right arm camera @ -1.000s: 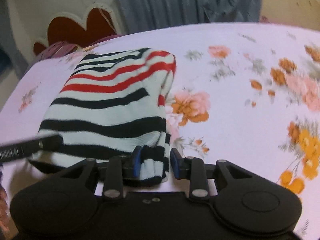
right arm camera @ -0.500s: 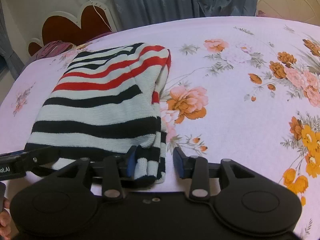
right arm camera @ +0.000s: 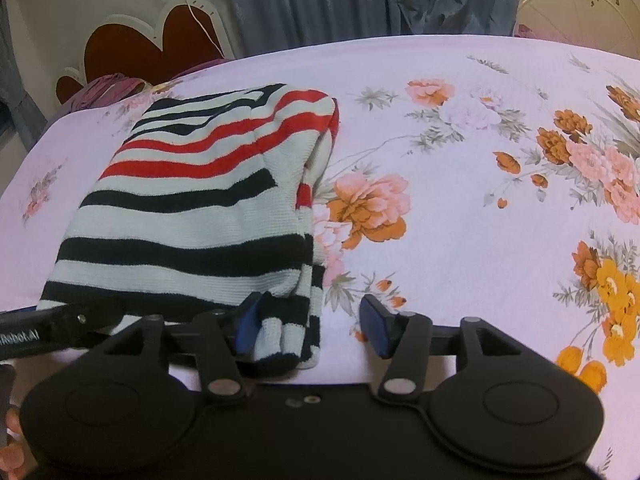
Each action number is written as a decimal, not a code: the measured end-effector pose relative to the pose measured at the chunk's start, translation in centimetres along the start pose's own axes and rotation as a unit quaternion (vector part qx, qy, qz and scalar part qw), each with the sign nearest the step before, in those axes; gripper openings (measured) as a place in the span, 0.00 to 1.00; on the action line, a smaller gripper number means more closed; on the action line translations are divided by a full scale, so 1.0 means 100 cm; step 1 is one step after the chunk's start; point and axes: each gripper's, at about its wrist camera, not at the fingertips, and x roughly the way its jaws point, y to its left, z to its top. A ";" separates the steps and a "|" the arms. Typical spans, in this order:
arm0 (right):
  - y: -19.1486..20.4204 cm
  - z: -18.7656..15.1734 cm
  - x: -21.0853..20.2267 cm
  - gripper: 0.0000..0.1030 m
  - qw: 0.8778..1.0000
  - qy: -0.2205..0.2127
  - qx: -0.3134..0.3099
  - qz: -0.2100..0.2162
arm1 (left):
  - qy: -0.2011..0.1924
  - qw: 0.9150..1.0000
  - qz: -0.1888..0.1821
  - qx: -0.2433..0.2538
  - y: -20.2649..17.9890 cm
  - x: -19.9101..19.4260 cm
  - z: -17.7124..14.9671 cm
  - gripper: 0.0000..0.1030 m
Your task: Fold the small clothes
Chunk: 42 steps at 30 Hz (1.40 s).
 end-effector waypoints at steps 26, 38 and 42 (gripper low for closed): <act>0.001 0.002 -0.001 0.60 1.000 0.005 -0.010 -0.006 | 0.026 1.000 -0.003 0.012 -0.009 0.007 0.004 1.00; 0.006 0.000 -0.036 0.69 0.999 -0.030 -0.029 -0.025 | -0.065 0.987 0.096 0.112 -0.035 -0.036 -0.009 1.00; 0.006 -0.011 -0.075 0.74 0.997 -0.062 -0.037 -0.007 | -0.082 0.985 0.095 0.115 -0.039 -0.082 -0.016 1.00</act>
